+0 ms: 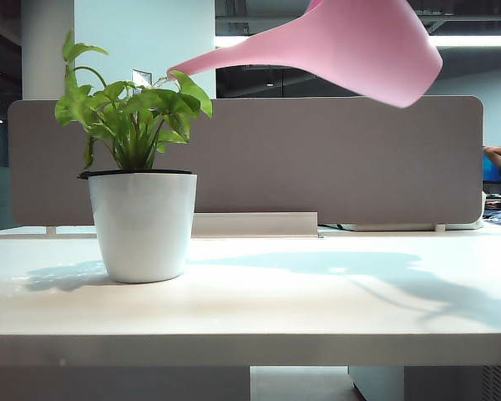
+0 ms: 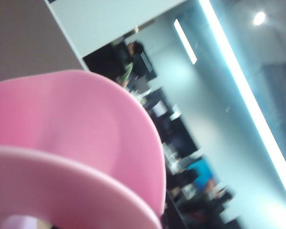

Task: Pick up the watering can from the table, water the potted plant, and put the can back.

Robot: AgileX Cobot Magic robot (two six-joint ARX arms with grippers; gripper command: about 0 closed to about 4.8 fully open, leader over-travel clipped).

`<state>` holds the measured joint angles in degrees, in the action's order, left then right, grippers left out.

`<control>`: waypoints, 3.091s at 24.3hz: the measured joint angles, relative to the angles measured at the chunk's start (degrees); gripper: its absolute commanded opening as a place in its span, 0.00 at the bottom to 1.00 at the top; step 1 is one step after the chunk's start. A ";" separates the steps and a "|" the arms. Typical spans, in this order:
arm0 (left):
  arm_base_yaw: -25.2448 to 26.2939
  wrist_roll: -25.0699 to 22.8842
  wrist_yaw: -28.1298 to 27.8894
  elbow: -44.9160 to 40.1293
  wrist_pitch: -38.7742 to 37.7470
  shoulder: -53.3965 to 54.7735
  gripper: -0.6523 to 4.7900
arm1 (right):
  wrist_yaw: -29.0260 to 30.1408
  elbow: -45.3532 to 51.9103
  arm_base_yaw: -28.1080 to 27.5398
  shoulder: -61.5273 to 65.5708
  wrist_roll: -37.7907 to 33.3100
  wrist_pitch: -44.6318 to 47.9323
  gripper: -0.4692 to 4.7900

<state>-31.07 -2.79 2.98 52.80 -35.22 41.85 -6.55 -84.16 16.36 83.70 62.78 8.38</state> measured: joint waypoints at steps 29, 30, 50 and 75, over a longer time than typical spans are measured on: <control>-0.02 0.00 0.00 0.00 0.00 0.00 0.13 | -1.79 38.60 -1.01 17.51 -58.80 45.81 0.08; -0.02 0.00 0.02 0.00 0.02 0.00 0.13 | -1.84 38.60 -0.83 17.84 -58.86 46.45 0.08; -0.02 0.00 0.02 0.00 0.02 0.02 0.13 | -1.18 38.77 -0.04 17.97 -61.00 47.39 0.62; 0.00 0.00 0.02 0.00 0.00 0.02 0.13 | 1.64 60.50 0.24 -29.55 -61.07 18.32 0.08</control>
<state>-31.07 -2.79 3.01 52.80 -35.22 41.87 -4.91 -23.66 16.60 54.15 1.72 26.70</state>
